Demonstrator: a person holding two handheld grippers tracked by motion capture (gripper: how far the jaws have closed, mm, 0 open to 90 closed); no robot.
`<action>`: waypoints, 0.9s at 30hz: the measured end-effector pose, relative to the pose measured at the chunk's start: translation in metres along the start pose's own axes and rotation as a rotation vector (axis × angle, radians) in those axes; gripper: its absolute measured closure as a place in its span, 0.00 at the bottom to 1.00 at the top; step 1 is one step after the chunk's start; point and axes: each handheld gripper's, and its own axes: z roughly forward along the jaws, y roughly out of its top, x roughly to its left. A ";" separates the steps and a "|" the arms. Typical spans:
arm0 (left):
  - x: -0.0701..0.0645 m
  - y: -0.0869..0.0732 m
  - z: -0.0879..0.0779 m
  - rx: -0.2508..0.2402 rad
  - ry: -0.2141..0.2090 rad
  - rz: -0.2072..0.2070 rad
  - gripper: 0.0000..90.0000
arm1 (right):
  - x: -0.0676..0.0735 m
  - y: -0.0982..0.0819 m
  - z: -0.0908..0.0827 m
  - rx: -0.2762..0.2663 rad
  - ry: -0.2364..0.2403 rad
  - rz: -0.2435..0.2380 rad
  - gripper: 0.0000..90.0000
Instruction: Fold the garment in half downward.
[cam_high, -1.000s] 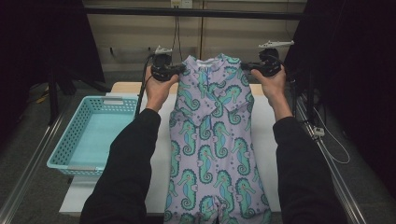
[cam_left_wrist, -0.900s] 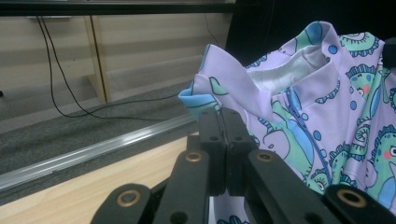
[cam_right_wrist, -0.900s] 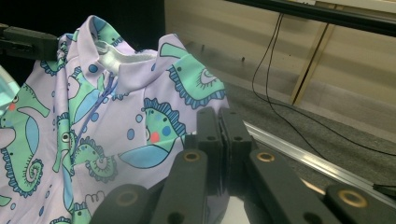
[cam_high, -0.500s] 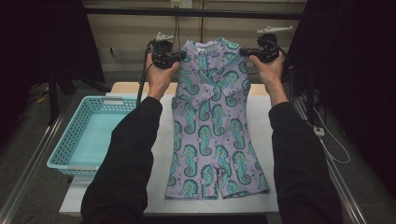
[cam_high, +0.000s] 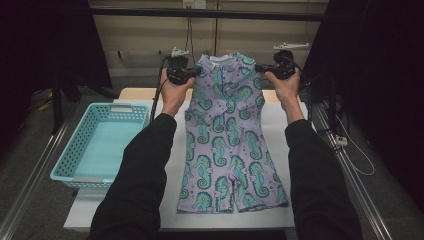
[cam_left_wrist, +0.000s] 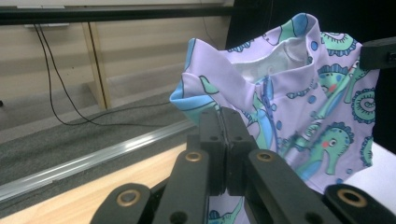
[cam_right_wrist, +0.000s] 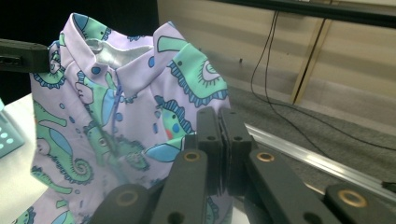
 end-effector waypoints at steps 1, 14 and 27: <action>-0.001 -0.002 0.001 0.003 -0.001 0.004 0.99 | 0.000 -0.003 0.001 0.002 0.003 0.004 0.98; -0.010 -0.028 -0.003 0.015 -0.021 0.000 0.99 | 0.007 -0.035 -0.003 0.010 0.030 0.015 0.98; -0.027 -0.052 -0.026 0.017 -0.045 0.010 0.99 | 0.024 -0.058 -0.030 0.005 0.056 -0.017 0.98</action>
